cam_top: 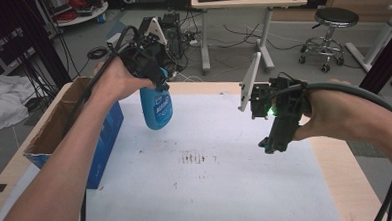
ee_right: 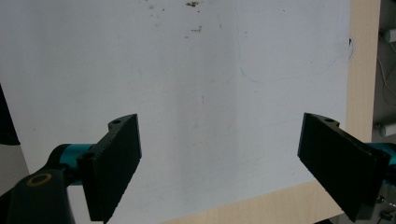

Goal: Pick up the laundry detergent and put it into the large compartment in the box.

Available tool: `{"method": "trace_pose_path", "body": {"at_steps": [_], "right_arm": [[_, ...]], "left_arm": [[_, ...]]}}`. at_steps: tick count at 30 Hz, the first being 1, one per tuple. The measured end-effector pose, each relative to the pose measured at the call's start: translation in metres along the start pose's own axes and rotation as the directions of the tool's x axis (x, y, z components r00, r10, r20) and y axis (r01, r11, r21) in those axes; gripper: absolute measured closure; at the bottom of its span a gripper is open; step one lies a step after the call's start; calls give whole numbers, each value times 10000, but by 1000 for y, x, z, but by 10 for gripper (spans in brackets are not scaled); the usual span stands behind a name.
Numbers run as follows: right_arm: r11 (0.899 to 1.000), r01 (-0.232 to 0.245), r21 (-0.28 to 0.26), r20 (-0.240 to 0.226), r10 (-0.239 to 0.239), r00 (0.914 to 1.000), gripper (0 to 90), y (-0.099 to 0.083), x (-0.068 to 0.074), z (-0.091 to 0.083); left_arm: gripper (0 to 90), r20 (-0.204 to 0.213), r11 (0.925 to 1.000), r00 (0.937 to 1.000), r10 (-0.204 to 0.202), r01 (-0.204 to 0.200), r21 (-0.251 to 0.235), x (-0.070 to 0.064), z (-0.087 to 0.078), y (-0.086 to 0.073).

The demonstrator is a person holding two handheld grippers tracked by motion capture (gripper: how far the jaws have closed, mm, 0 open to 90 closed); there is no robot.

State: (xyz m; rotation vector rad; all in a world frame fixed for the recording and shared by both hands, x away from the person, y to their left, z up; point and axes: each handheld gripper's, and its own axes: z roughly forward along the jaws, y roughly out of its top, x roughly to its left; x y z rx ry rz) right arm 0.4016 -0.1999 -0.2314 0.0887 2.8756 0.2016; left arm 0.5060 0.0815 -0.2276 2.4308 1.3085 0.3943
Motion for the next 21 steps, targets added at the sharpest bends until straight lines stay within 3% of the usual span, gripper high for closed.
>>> {"method": "trace_pose_path", "body": {"at_steps": [5,8,21], "right_arm": [[10000,-13,-2,-5,13,10000,126,0,1,0],[10000,-33,-13,31,33,10000,126,0,1,-1],[9999,-110,-78,111,111,9999,126,-4,2,-4]], "left_arm": [[380,309,9998,9995,-20,26,-195,7,-18,2],[380,558,9994,9984,84,-64,-354,13,-37,1],[380,269,9982,9983,518,-510,-304,31,-100,3]]}}
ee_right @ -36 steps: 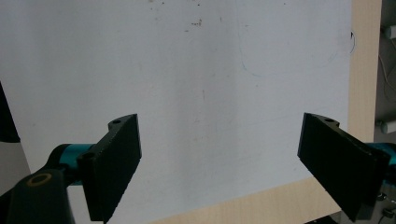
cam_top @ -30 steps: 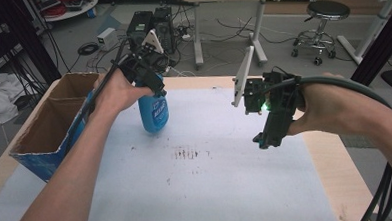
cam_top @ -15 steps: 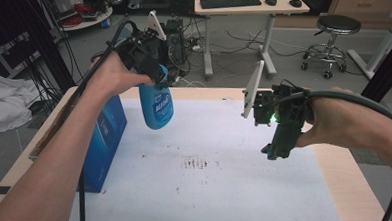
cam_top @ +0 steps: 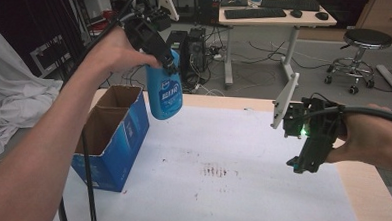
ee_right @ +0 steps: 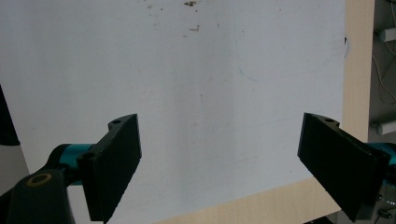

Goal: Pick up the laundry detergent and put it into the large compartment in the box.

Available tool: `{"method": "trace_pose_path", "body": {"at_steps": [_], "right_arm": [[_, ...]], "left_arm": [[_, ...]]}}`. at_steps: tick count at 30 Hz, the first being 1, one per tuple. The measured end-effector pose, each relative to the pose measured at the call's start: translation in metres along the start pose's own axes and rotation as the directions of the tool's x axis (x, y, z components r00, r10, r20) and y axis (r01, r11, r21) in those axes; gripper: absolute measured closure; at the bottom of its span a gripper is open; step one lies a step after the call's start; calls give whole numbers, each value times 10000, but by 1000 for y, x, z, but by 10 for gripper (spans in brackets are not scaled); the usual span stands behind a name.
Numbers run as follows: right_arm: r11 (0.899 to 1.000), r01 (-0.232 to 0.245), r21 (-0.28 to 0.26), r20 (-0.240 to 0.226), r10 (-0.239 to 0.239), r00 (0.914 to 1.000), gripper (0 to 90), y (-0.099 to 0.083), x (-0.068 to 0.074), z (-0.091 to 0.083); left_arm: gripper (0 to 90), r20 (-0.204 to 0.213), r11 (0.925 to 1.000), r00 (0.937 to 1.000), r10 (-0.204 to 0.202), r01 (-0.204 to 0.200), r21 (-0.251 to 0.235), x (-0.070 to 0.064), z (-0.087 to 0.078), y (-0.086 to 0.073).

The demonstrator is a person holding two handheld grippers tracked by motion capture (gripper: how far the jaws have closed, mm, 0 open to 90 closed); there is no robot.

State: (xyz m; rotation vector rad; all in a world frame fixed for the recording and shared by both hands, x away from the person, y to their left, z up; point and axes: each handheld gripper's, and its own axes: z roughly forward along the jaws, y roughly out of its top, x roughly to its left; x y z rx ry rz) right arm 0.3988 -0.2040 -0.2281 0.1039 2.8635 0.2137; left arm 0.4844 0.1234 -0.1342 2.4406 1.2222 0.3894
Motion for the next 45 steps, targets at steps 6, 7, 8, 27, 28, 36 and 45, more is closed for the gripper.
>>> {"method": "trace_pose_path", "body": {"at_steps": [6,7,8,27,28,36,45], "right_arm": [[10000,49,27,-10,-49,10000,126,1,1,0],[10000,24,40,8,-24,10000,126,1,2,0],[10000,25,28,8,-25,10000,126,1,2,0],[9995,331,-22,-12,-331,9995,126,8,0,4],[9995,317,-8,-25,-317,9995,126,8,1,4],[9991,433,1,-63,-433,9990,126,14,1,8],[9984,573,0,-42,-573,9983,126,18,2,10]], "left_arm": [[380,130,9999,9999,-104,104,-29,12,-23,-6],[380,147,9999,9998,-145,145,-5,13,-25,-7],[380,170,9998,9997,-190,191,-10,15,-28,-10],[380,-463,9943,9950,-881,907,556,64,-64,-68],[380,-519,9936,9944,-922,952,600,67,-66,-72],[380,-602,9888,9911,-1191,1239,835,80,-63,-94],[379,-405,9871,9905,-1316,1347,865,85,-47,-111]]}}
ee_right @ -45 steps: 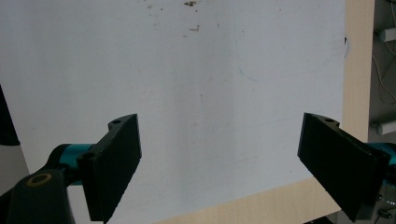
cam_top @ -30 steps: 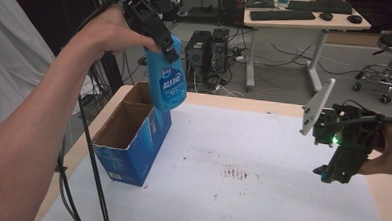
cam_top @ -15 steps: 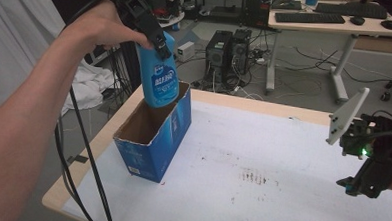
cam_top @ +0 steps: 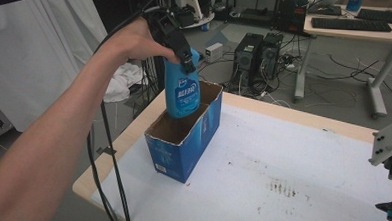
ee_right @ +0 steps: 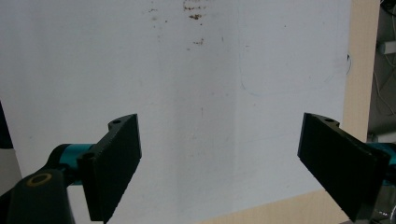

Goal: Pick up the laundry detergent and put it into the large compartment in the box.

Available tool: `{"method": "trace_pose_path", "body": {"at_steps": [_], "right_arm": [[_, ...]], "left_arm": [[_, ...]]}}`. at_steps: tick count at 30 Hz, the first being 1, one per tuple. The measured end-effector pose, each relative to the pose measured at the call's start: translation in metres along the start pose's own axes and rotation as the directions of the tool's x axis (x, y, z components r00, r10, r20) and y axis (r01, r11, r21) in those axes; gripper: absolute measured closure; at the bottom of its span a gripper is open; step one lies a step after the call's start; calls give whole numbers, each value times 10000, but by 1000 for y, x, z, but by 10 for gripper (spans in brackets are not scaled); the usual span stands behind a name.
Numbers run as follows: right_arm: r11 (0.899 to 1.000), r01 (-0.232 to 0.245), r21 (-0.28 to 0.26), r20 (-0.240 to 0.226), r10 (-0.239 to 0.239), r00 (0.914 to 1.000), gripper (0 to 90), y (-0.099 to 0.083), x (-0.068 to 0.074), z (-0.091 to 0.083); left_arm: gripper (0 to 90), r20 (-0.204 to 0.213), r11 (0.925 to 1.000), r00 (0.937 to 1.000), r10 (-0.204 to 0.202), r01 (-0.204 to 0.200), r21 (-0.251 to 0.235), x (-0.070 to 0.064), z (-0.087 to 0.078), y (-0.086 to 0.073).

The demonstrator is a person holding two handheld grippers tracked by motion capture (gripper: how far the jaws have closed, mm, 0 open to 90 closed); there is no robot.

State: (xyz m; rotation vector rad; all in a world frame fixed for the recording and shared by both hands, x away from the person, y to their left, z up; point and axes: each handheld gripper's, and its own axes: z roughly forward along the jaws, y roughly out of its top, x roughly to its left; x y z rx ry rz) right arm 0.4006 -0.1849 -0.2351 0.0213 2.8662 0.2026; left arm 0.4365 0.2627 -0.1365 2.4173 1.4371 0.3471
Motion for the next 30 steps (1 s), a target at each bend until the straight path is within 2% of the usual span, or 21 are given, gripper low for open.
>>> {"method": "trace_pose_path", "body": {"at_steps": [7,15,19,23,26,30], "right_arm": [[10000,-49,71,27,49,10000,126,-2,0,0],[9999,19,119,-67,-18,10000,126,1,2,4],[9999,16,155,-68,-15,10000,126,1,2,5],[9999,26,131,-100,-25,9999,126,1,3,7],[9999,40,160,-114,-38,9999,126,1,4,9],[9997,62,226,-158,-58,9999,126,2,4,12]], "left_arm": [[379,118,9998,9997,191,-192,46,1,21,-14],[379,295,9986,9987,413,-422,320,0,50,-32],[379,466,9978,9977,492,-512,420,2,60,-38],[379,715,9948,9937,867,-902,468,2,77,-47],[379,841,9944,9924,899,-942,486,3,83,-50],[378,1011,9914,9879,1175,-1227,465,1,97,-54]]}}
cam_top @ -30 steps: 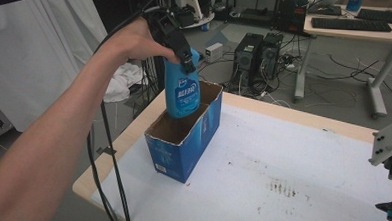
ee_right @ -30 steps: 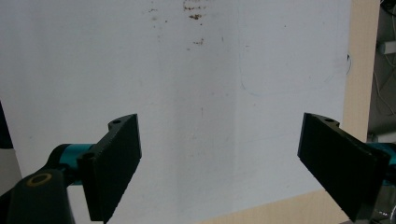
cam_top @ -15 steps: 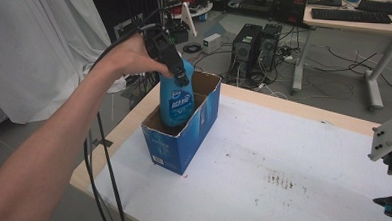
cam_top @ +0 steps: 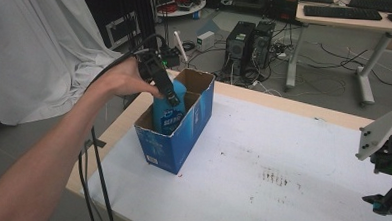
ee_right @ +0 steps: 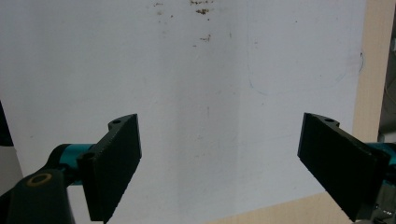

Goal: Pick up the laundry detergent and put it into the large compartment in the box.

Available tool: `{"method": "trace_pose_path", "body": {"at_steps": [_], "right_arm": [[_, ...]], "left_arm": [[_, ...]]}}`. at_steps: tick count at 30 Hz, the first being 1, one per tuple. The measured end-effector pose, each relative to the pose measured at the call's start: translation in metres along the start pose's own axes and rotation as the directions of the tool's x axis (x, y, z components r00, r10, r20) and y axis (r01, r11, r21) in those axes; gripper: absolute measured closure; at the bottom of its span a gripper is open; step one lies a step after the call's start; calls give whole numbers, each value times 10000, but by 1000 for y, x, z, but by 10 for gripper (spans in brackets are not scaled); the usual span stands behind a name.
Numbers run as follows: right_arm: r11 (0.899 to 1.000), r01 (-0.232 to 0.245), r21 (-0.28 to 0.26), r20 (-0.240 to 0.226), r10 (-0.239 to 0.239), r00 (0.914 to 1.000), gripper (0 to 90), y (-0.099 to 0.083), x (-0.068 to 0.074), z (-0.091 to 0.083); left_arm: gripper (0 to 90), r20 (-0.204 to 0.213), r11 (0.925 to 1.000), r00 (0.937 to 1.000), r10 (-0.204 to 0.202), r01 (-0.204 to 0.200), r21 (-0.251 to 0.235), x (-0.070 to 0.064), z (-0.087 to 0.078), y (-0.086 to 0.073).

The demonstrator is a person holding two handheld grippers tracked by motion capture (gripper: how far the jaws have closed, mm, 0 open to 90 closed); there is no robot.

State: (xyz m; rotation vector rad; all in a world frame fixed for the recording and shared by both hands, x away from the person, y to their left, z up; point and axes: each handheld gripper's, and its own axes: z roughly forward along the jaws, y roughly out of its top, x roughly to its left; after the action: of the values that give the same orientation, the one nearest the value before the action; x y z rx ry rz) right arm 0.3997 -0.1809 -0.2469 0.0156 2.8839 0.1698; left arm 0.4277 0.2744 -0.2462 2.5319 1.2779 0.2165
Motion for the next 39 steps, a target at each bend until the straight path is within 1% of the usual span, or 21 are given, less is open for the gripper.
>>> {"method": "trace_pose_path", "body": {"at_steps": [4,7,8,10,14,15,17,18,21,23,25,26,30,31,32,39], "right_arm": [[10000,-11,58,-28,11,10000,126,1,0,1],[10000,27,51,-41,-26,10000,126,1,1,2],[10000,15,55,-45,-15,10000,126,1,1,2],[10000,12,68,-49,-12,10000,126,1,1,3],[10000,13,91,-45,-12,10000,126,0,1,4],[10000,62,77,-38,-62,10000,126,0,1,4],[10000,48,70,-27,-48,10000,126,0,1,4],[10000,47,71,-37,-47,10000,126,0,1,4],[9999,43,109,-68,-42,10000,126,0,1,5],[9999,20,143,-72,-19,10000,126,1,1,6],[9999,42,128,-61,-41,10000,126,1,1,6],[9999,82,95,-83,-81,9999,126,1,1,7],[9999,31,145,-92,-29,10000,126,1,1,7],[9999,58,134,-110,-56,9999,126,1,1,8],[9999,58,120,-112,-57,9999,126,1,1,8],[9998,71,161,-118,-69,9999,126,1,0,10]], "left_arm": [[378,41,9994,9994,352,-352,16,-2,8,-1],[378,150,9990,9989,443,-444,28,-3,13,-3],[378,153,9988,9987,490,-491,52,-2,15,-4],[378,191,9989,9988,460,-461,42,-3,17,-5],[378,187,9980,9980,609,-611,131,-3,23,-7],[378,170,9968,9968,776,-779,160,-4,25,-8],[378,158,9962,9962,853,-855,149,-4,27,-8],[378,166,9945,9945,1036,-1038,122,-4,28,-9],[378,213,9950,9949,988,-991,111,-4,30,-10],[378,281,9938,9935,1100,-1104,129,-5,33,-11],[377,281,9938,9935,1100,-1104,129,-5,33,-11],[377,319,9915,9913,1281,-1287,169,-5,37,-12],[377,416,9904,9897,1369,-1375,132,-4,41,-15],[377,419,9912,9904,1320,-1323,58,-5,42,-16],[377,424,9902,9894,1391,-1396,77,-4,42,-16],[376,439,9891,9881,1471,-1471,-29,-4,43,-19]]}}
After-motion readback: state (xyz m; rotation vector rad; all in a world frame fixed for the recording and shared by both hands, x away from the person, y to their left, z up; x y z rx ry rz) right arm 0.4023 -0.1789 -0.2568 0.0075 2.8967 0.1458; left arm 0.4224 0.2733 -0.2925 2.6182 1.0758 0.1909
